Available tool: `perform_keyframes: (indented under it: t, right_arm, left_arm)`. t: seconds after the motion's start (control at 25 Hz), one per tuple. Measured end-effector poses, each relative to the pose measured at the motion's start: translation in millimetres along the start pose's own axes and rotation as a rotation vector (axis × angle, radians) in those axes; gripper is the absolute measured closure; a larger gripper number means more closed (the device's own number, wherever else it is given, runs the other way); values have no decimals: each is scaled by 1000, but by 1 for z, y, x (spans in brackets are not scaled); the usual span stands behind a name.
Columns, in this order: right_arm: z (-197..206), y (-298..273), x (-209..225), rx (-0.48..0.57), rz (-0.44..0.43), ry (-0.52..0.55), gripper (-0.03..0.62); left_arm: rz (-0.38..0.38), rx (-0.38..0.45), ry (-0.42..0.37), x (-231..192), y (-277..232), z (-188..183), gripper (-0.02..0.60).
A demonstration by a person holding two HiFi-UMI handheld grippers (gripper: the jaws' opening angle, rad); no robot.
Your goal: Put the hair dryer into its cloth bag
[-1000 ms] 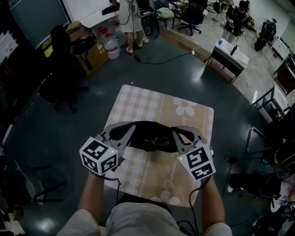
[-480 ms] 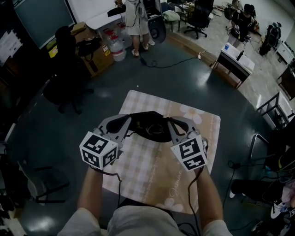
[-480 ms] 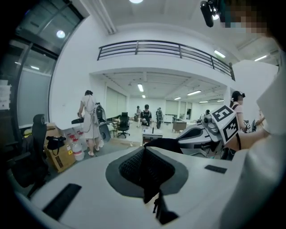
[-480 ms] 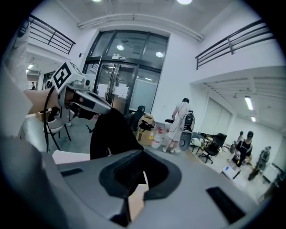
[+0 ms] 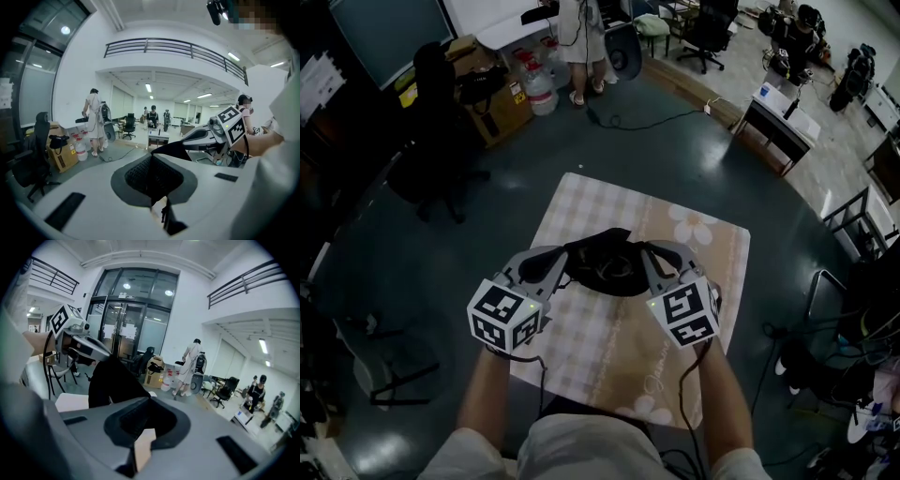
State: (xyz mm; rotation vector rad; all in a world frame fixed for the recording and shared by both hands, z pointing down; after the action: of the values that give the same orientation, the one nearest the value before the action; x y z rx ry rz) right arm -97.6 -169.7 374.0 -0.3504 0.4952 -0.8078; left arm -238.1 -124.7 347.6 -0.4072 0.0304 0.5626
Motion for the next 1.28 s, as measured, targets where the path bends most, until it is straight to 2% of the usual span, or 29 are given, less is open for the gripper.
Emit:
perform_keyframes:
  t: [0.4, 0.6, 0.8, 1.0, 1.2, 1.28]
  right_arm:
    - [29, 31, -16, -42, -5, -12, 576]
    - [40, 34, -34, -70, -5, -24, 576]
    - [71, 62, -36, -91, -15, -41, 576]
    - [95, 74, -49, -116, -21, -62, 576]
    - [110, 69, -72, -138, -16, -82, 576]
    - [122, 79, -73, -145, -16, -97, 576]
  left_arm:
    - [-2, -70, -86, 44, 11, 23, 568]
    - [24, -113, -102, 53, 22, 44, 568]
    - [33, -138, -129, 95, 18, 62, 568]
    - [43, -189, -163, 116, 20, 84, 568]
    - [62, -246, -203, 120, 26, 113, 568]
    - [66, -275, -220, 136, 22, 122, 568]
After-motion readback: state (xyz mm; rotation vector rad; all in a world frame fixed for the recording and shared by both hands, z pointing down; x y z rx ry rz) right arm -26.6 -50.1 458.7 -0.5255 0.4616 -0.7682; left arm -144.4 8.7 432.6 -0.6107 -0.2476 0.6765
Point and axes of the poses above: the fingertips, and each gripper's own axes: y backward along the fingers, x to its right, z out of its underside, the point moved 1 cm from there along y, backward along the fingers, and after that the axes turned 5 degrees about z, right-handed, at the moved point
